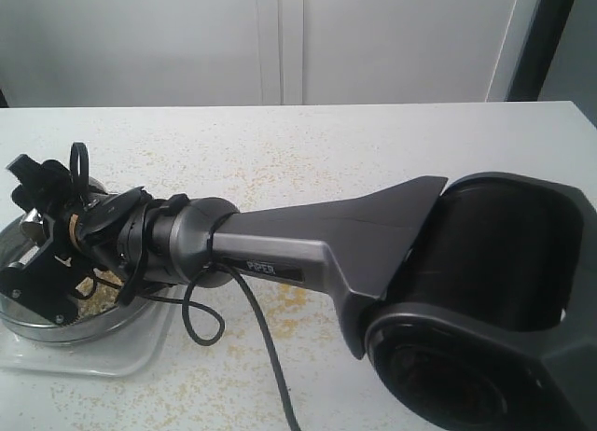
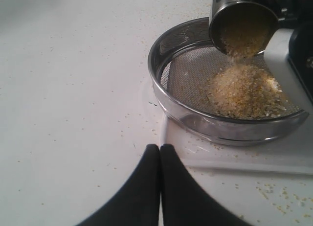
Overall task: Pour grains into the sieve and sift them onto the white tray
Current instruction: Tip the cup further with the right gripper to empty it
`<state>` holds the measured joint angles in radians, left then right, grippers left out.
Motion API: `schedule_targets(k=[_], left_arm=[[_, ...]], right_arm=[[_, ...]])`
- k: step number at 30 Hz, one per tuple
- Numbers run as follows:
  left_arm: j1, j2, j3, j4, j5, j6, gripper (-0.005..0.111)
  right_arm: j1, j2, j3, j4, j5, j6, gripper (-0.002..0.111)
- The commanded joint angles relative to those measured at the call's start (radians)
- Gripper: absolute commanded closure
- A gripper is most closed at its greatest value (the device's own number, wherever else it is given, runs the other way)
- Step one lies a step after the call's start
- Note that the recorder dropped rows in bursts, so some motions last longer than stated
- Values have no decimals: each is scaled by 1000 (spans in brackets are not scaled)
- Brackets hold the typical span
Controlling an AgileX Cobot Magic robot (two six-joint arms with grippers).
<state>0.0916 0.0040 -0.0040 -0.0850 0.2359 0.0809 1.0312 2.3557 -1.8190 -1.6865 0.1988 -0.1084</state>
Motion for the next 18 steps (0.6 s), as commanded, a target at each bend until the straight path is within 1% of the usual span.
schedule_targets(k=[1, 7, 13, 18], left_arm=[[-5, -4, 4, -3, -3, -1, 106], [-5, -4, 4, -3, -3, -1, 106], [-5, -4, 4, -3, -3, -1, 106], [-5, -4, 4, -3, -3, -1, 106]], right_arm=[[6, -21, -8, -14, 9, -3, 108], [16, -21, -8, -56, 32, -3, 108], [20, -21, -8, -58, 47, -3, 108], [20, -21, -8, -58, 83, -74, 108]])
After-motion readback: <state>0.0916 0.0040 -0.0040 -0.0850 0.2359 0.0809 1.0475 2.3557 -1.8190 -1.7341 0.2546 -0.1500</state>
